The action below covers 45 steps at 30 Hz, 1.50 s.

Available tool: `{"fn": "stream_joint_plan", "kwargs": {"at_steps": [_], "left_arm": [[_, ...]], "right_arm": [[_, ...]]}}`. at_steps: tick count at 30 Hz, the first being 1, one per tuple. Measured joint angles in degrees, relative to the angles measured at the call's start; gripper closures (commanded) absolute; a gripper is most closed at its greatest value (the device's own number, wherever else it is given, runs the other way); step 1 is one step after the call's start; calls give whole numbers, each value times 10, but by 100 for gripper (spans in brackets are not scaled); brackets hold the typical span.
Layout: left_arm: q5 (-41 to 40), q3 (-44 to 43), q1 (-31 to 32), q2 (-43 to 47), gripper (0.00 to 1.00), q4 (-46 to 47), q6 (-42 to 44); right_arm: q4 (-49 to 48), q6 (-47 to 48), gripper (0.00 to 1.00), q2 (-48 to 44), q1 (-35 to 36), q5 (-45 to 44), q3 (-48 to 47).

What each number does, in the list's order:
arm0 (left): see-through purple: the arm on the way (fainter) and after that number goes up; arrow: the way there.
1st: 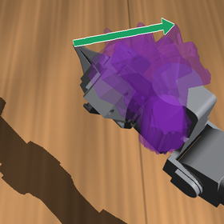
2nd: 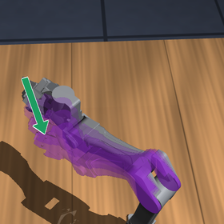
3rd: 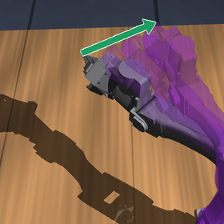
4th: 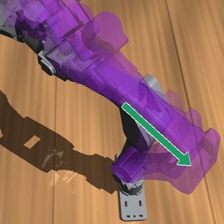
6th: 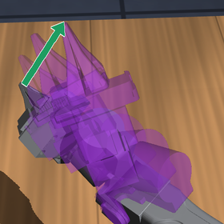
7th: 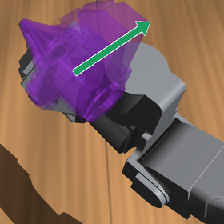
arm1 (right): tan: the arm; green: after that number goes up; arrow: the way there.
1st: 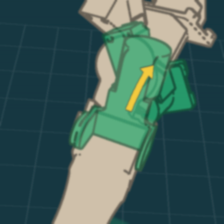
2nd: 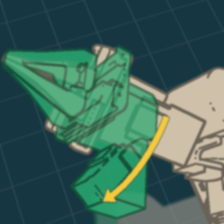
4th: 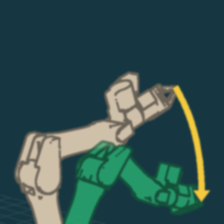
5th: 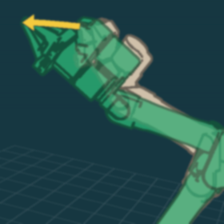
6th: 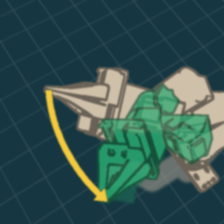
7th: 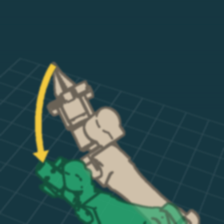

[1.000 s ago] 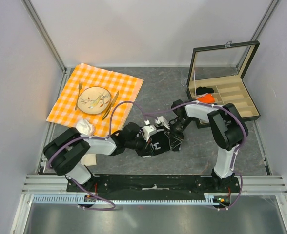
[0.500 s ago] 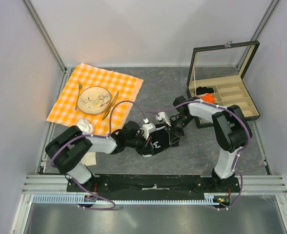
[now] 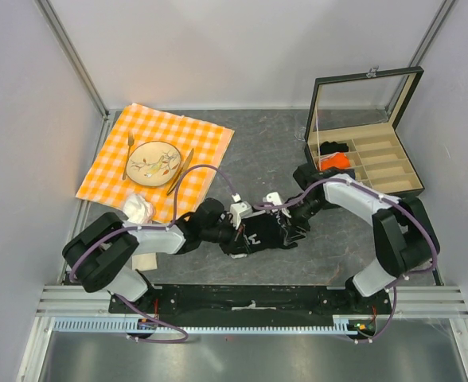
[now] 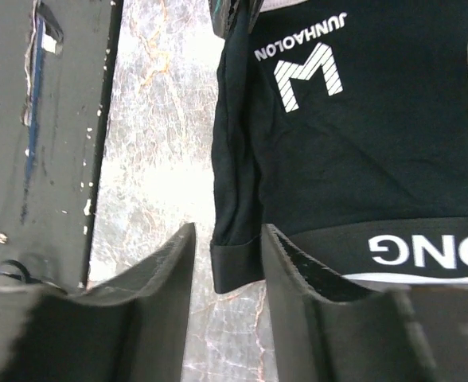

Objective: Roll the underwear
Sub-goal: Fold the underwear at the center of the board.

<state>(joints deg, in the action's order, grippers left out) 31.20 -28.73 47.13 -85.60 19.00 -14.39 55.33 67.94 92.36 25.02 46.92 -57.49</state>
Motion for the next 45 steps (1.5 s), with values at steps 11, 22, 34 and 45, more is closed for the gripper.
{"fn": "stream_joint_plan", "kwargs": {"at_steps": [11,22,34,45], "left_arm": [[11,3,7,-3,97,0,-26],[22,9,7,-3,97,3,-41],[19,34,9,76,48,-4,-78],[-43,-27,-2,115,74,-50,-107]], "right_arm": [[-199,-31,27,-155,127,-62,157],[-347,-51,60,-124,201,-175,194],[-277,-36,93,-124,216,-189,191],[-147,-19,93,-165,216,-175,167]]}}
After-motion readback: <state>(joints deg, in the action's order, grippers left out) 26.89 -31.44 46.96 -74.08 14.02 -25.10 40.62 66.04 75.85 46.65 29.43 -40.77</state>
